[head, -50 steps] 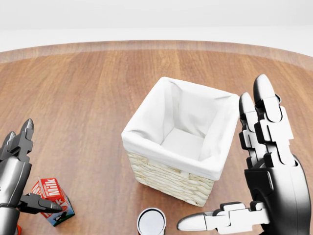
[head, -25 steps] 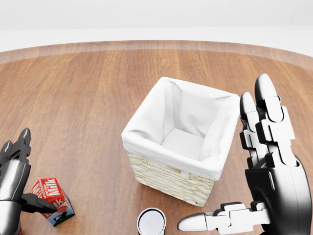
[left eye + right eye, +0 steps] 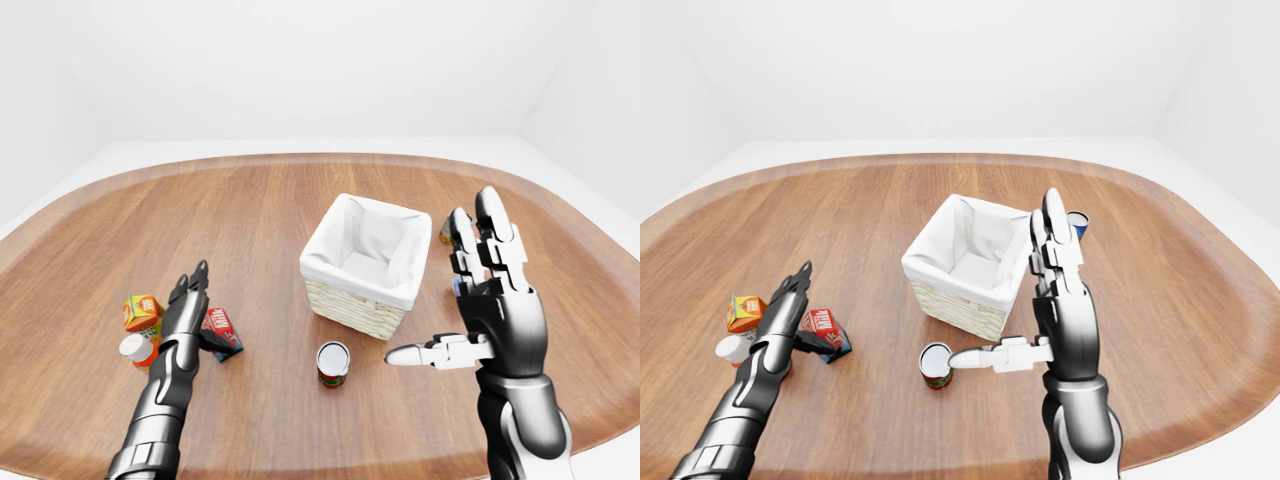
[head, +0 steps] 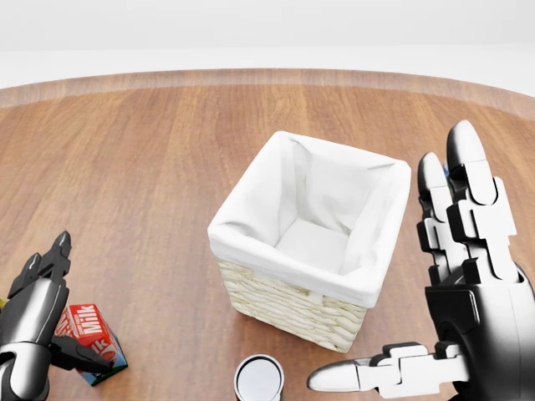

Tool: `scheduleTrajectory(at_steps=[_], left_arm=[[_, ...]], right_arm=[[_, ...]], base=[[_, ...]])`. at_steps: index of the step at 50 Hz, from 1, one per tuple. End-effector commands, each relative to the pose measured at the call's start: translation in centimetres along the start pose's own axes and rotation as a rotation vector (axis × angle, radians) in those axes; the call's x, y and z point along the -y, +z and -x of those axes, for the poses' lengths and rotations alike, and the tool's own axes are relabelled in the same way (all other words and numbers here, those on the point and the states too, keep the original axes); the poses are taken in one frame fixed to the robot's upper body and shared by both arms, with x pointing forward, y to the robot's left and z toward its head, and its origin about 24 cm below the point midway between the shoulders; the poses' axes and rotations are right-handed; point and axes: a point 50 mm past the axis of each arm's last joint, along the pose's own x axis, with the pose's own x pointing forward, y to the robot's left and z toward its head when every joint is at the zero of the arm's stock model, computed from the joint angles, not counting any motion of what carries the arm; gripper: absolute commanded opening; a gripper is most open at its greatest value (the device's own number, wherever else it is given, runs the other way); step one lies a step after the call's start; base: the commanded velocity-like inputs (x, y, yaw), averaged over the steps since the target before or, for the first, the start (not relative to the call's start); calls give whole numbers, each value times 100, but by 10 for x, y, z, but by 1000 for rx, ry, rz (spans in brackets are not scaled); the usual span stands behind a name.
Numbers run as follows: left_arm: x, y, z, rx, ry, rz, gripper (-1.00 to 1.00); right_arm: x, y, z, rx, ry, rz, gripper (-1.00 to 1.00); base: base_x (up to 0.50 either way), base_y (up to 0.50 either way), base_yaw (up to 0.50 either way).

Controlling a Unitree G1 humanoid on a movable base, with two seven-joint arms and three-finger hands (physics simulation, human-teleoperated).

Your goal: Pick the milk and place it in the basket.

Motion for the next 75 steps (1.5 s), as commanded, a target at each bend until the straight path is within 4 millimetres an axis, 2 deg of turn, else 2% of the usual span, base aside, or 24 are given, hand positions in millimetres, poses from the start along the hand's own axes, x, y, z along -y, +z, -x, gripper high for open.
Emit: scheduleTrajectory(at_steps=[1,5,11,13,14,15,16,19,21,22,23,25,28,33,38,50,51,55,64,69,75], left_arm=[[13,-7,-6,-55,-48,-17,100],[21,-26,-14,-153,-51,-160,100],[22,-40,-15,-254,-89,-142,100],[23,-42,-13,-261,-96,-149,-33],[24,-43,-13,-265,-100,-146,-52],[25,-43,-12,-273,-114,-133,-95],[28,-44,-11,-278,-129,-130,-100],[31,-44,-9,-272,-159,-136,-100],[26,-41,-13,-244,-177,-153,-100],[21,-39,-16,-227,-163,-157,-100],[11,-34,-21,-201,-142,-135,-100],[3,-27,-24,-171,-121,-99,-100],[4,-24,-23,-151,-121,-93,-100],[9,-18,-21,-120,-115,-119,-100],[-3,-3,-25,-56,-78,-66,-100],[-26,18,-30,33,-12,-31,-100],[-36,28,-29,78,12,-27,-100],[-53,45,-27,157,51,-28,-100],[-87,82,-15,315,101,-38,-100],[-102,97,-5,384,134,-67,-100],[-116,106,-2,419,167,-77,-100]], right_arm=[[1,4,1,9,-7,-5,100],[1,9,1,19,-6,-6,100],[0,21,1,38,0,-18,100],[0,26,1,62,-1,-18,100],[0,29,1,72,-1,-21,100],[0,30,1,80,-1,-21,100],[0,33,1,90,-2,-22,100],[3,39,-2,133,-14,-20,100],[11,63,-3,264,-39,-21,100],[13,67,-2,283,-42,-23,100],[12,66,-1,273,-41,-24,100],[10,63,2,245,-38,-25,100],[10,53,1,196,-38,-38,100],[10,48,2,169,-42,-39,100],[8,39,3,121,-33,-44,100],[5,33,2,90,-20,-47,100],[5,32,2,89,-19,-47,100],[5,33,3,89,-19,-49,100],[5,34,3,91,-22,-50,100],[6,35,4,96,-21,-51,100],[5,33,4,86,-22,-51,100]], base=[[0,0,0],[0,0,0],[0,0,0],[0,0,0],[0,0,0],[0,0,0],[0,0,0],[0,0,0],[0,0,0],[0,0,0],[0,0,0],[0,0,0],[0,0,0],[0,0,0],[0,0,0],[0,0,0],[0,0,0],[0,0,0],[0,0,0],[0,0,0],[0,0,0]])
